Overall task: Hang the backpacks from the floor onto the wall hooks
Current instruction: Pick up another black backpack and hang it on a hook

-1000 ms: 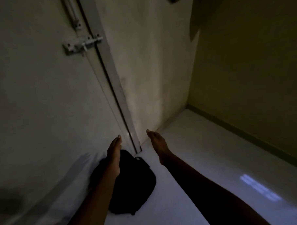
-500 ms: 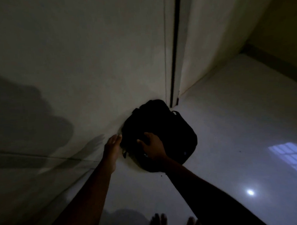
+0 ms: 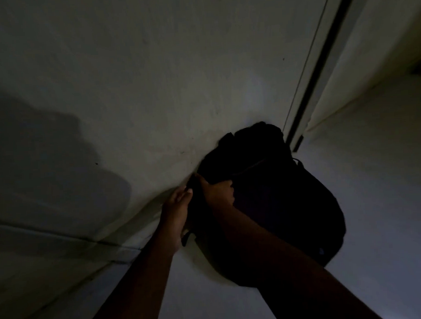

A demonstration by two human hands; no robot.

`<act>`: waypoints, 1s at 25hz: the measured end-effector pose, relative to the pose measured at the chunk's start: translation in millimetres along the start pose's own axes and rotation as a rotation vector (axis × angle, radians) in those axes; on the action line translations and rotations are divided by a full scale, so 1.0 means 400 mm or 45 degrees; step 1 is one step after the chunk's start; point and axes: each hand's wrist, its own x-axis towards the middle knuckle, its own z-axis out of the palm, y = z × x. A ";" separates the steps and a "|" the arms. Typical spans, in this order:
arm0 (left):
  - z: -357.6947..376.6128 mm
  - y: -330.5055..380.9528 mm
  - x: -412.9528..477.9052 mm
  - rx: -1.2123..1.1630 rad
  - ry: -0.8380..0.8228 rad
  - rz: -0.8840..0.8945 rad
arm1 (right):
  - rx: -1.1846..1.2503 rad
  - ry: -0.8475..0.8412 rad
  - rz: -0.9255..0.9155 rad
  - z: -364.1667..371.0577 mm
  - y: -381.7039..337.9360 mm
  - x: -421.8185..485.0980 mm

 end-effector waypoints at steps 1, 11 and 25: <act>-0.006 -0.005 0.003 0.007 0.015 0.011 | -0.049 0.032 -0.018 0.009 -0.004 0.008; -0.012 0.244 -0.358 0.094 -0.224 -0.179 | -0.131 -0.182 -0.104 -0.338 -0.065 -0.369; 0.017 0.638 -1.067 0.469 -0.275 0.042 | 0.027 -0.077 -0.278 -0.716 -0.303 -1.112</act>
